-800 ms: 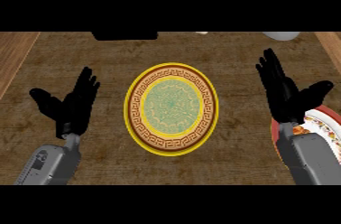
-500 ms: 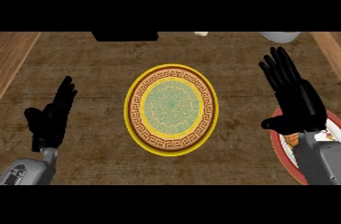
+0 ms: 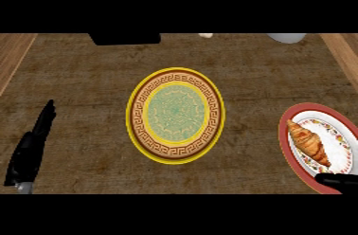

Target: Pick the croissant from the plate and place it in the plate

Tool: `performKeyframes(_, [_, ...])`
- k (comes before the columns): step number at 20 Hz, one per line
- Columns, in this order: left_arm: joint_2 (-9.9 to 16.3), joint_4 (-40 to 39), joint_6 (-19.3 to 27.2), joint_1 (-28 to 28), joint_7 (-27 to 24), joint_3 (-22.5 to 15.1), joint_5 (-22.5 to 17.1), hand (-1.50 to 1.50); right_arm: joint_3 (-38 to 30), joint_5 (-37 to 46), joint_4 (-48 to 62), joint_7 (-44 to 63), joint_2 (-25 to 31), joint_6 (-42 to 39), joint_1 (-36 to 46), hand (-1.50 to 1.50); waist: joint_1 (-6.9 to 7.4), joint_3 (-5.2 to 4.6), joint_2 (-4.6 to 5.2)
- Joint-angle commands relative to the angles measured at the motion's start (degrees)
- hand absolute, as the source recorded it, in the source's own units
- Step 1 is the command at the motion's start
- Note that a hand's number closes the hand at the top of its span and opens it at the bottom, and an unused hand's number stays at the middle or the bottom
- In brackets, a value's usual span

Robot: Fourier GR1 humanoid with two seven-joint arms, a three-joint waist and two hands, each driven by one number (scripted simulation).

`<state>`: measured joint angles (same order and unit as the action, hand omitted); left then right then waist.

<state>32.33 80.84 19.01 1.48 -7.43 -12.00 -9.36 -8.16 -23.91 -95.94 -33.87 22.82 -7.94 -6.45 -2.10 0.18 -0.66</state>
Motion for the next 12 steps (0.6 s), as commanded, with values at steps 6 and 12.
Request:
performKeyframes(6, [0.46,2.61,-1.79,1.65,-0.56,0.58,1.80,0.00,-5.34,8.13,-0.33,-11.15,7.35,-10.97,-13.26,-1.50,1.85,-0.17,0.61])
performKeyframes(12, [-0.95,0.94,-2.22,2.25,-2.61,0.16,2.11,0.00,-9.83,19.73,-1.11,-6.70,17.15,-7.00,-16.31,-1.50,2.22,-0.27,0.77])
